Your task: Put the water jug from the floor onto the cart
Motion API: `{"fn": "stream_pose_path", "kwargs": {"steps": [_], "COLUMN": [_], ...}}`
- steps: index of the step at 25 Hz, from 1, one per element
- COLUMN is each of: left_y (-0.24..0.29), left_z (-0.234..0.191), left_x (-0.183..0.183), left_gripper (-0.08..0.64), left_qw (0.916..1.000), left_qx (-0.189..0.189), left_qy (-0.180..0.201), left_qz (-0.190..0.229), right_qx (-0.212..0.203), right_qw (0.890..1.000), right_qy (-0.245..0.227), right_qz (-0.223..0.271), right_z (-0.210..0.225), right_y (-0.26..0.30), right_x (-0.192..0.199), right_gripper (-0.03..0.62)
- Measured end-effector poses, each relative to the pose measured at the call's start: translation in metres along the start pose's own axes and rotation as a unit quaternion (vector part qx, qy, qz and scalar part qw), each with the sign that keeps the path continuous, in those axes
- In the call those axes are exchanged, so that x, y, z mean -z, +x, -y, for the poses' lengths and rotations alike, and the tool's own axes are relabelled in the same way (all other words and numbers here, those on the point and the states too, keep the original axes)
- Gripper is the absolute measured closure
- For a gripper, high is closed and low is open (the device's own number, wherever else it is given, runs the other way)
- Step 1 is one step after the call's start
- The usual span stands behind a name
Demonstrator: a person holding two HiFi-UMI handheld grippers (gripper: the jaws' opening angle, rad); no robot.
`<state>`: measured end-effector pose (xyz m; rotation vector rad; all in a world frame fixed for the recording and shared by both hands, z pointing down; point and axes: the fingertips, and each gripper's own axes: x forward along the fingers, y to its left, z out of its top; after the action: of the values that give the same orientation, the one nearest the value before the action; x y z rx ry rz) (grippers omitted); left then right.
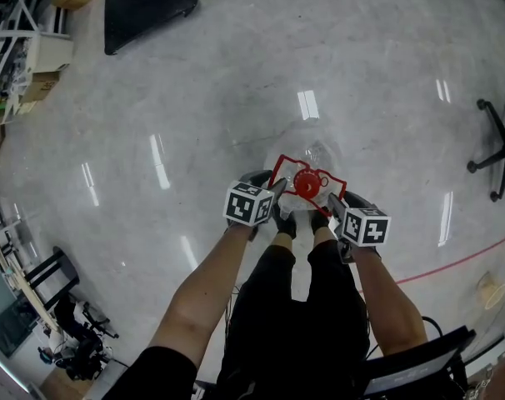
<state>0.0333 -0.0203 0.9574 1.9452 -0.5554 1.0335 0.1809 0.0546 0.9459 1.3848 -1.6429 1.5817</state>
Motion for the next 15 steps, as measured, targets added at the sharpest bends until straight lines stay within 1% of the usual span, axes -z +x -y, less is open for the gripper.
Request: {"fn": "stream_pose_path", "kwargs": {"steps": [1, 2, 3, 5, 7, 9, 11, 15], "left_y": [0.004, 0.006, 0.008, 0.009, 0.006, -0.002, -0.017, -0.062], "left_z": [-0.001, -0.001, 0.0, 0.004, 0.008, 0.008, 0.01, 0.018], "left_x": [0.003, 0.005, 0.007, 0.007, 0.008, 0.009, 0.004, -0.013], "left_gripper": [0.391, 0.424, 0.497, 0.502, 0.502, 0.502, 0.502, 0.502], "left_qw": [1.0, 0.9999, 0.9999, 0.9999, 0.9995, 0.9988, 0.9978, 0.997], "left_qx": [-0.001, -0.003, -0.004, 0.003, 0.008, 0.002, -0.003, -0.005], "left_qy": [0.0, 0.001, 0.001, -0.009, -0.029, -0.049, -0.065, -0.072], "left_qz": [-0.006, -0.01, -0.011, -0.009, -0.006, -0.001, 0.01, 0.028], "right_qx": [-0.004, -0.007, -0.009, -0.011, -0.011, -0.012, -0.017, -0.03], "right_qw": [1.0, 1.0, 1.0, 0.999, 0.999, 0.999, 0.999, 0.999], "right_qy": [0.008, 0.017, 0.025, 0.031, 0.019, 0.005, -0.003, -0.02], "right_qz": [0.003, 0.006, 0.01, 0.018, 0.025, 0.029, 0.033, 0.035], "right_z": [0.0, -0.001, 0.0, -0.001, -0.008, -0.02, -0.032, -0.065], "right_y": [0.001, 0.002, 0.001, -0.003, -0.006, -0.01, -0.019, -0.048], "right_x": [0.0, 0.001, 0.0, -0.004, -0.01, -0.019, -0.031, -0.054], "right_gripper": [0.445, 0.481, 0.489, 0.497, 0.497, 0.498, 0.499, 0.499]}}
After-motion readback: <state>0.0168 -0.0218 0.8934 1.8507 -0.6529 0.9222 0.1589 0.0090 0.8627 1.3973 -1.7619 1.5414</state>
